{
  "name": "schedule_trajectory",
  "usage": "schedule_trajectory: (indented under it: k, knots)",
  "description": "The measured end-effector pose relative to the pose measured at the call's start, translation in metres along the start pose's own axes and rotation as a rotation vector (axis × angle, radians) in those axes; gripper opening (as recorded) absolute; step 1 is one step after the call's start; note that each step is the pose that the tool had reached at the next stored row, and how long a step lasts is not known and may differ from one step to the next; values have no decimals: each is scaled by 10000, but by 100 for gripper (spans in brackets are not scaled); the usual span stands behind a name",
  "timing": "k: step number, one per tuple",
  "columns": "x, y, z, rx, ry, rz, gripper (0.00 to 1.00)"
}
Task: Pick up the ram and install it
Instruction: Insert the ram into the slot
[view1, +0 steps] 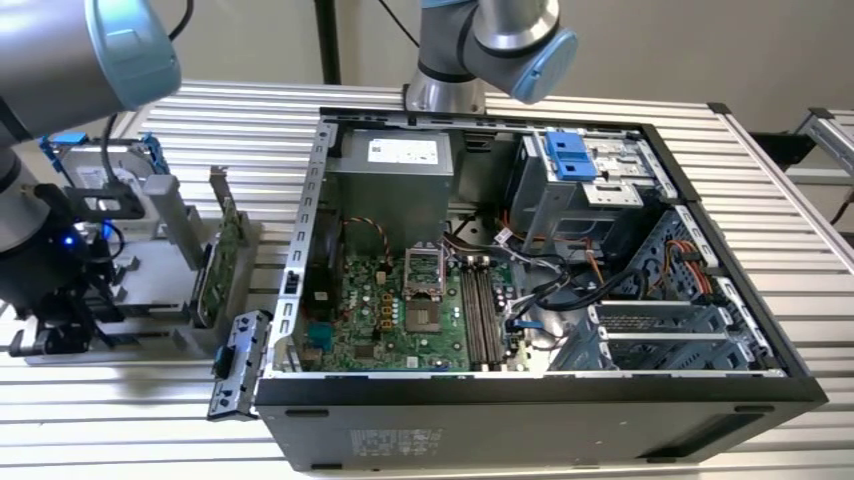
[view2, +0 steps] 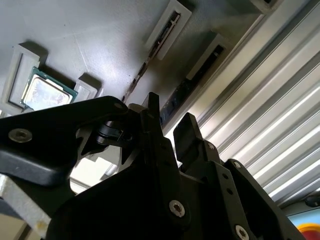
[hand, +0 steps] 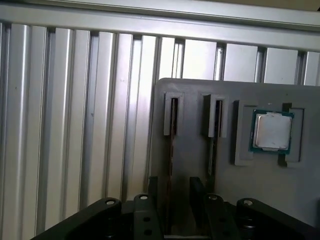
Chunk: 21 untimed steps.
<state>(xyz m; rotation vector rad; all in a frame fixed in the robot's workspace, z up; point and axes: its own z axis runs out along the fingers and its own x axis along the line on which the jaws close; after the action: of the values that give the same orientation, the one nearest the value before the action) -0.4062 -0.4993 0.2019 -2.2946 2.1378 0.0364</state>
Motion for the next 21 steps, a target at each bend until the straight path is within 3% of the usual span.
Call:
schedule_trajectory:
  k: [10, 21]
  knots:
    - [30, 2, 47, -1, 1, 0, 100]
    - [30, 2, 53, -1, 1, 1, 100]
